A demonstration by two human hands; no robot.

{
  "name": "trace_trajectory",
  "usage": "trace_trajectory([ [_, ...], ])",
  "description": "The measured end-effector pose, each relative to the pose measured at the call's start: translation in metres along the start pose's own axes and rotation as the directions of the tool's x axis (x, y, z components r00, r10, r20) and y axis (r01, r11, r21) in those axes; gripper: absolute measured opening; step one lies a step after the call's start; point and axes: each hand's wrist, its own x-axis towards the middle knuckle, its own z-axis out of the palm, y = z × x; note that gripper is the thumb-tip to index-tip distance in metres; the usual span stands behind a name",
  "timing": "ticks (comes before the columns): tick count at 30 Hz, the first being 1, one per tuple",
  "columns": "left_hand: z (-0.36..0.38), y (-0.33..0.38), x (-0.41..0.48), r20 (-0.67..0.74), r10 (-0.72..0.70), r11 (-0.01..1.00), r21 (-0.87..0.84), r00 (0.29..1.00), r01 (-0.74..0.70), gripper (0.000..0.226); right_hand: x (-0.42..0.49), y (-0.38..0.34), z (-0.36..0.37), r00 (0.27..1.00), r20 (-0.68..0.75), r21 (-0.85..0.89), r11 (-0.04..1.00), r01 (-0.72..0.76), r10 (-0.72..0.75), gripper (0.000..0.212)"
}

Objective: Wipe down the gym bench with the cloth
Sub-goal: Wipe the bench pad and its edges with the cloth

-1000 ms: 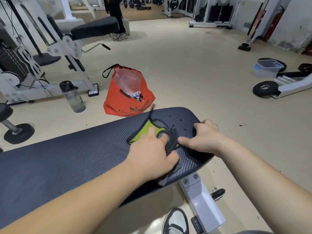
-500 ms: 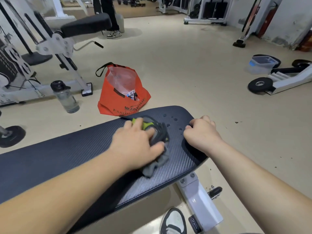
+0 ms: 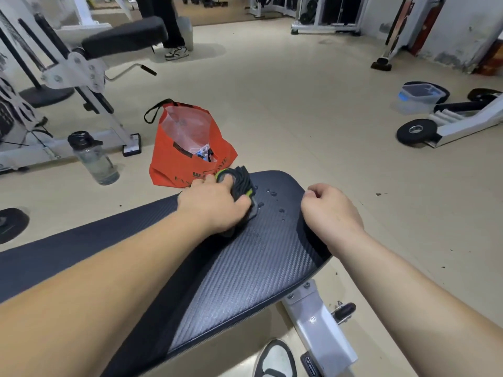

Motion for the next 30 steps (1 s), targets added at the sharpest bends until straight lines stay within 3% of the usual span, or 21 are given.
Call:
trace_trajectory([
  [2,0.004,0.019,0.017,-0.006,0.021,1.000,-0.020,1.000,-0.021,0.077,0.002,0.001,-0.001,1.000,-0.020,0.048,0.999,-0.004,0.005,0.034],
  [5,0.011,0.056,0.000,-0.066,0.209,0.977,-0.022,0.976,-0.211,0.073,0.007,0.002,-0.003,0.999,-0.048,0.138,0.990,-0.020,0.027,0.049],
  [9,0.021,0.076,-0.060,-0.102,0.609,0.786,-0.053,0.787,-0.616,0.072,0.007,0.003,-0.006,0.996,-0.072,0.298,0.954,-0.031,0.054,0.056],
  [11,0.019,0.062,-0.062,-0.058,0.687,0.719,-0.092,0.724,-0.689,0.074,0.006,0.006,-0.007,0.996,-0.082,0.297,0.955,-0.001,0.026,0.057],
  [12,0.015,0.053,-0.053,-0.045,0.691,0.716,-0.093,0.722,-0.692,0.076,0.005,0.006,-0.008,0.996,-0.083,0.284,0.959,0.013,0.011,0.057],
  [14,0.004,0.042,-0.028,-0.027,0.610,0.786,-0.104,0.792,-0.609,0.079,0.005,0.007,-0.009,0.997,-0.071,0.275,0.961,0.030,-0.010,0.061],
  [17,-0.007,0.042,0.005,-0.025,0.341,0.926,-0.165,0.940,-0.341,0.066,0.003,0.006,-0.010,0.998,-0.065,0.303,0.952,0.032,-0.013,0.066],
  [19,-0.004,0.055,0.007,-0.052,0.233,0.952,-0.192,0.971,-0.239,0.061,0.003,0.005,-0.010,0.998,-0.064,0.341,0.939,0.032,-0.011,0.065],
  [22,0.012,0.081,-0.029,-0.133,0.364,0.913,-0.146,0.922,-0.382,0.060,0.006,0.004,-0.011,0.998,-0.062,0.310,0.950,0.032,-0.013,0.060],
  [25,0.022,0.077,-0.072,-0.133,0.633,0.749,-0.145,0.763,-0.647,0.069,0.005,0.003,-0.015,0.997,-0.078,0.211,0.977,0.036,-0.020,0.064],
  [27,0.018,0.057,-0.076,-0.091,0.713,0.684,-0.128,0.695,-0.718,0.071,0.003,0.004,-0.018,0.997,-0.070,0.162,0.987,0.020,-0.009,0.071],
  [28,0.014,0.045,-0.068,-0.079,0.707,0.695,-0.108,0.703,-0.711,0.072,0.001,0.004,-0.018,0.998,-0.056,0.152,0.988,0.009,0.000,0.075],
  [30,0.002,0.024,-0.040,-0.066,0.591,0.800,-0.080,0.804,-0.594,0.074,0.000,0.005,-0.017,1.000,-0.026,0.156,0.988,-0.007,0.011,0.082],
])
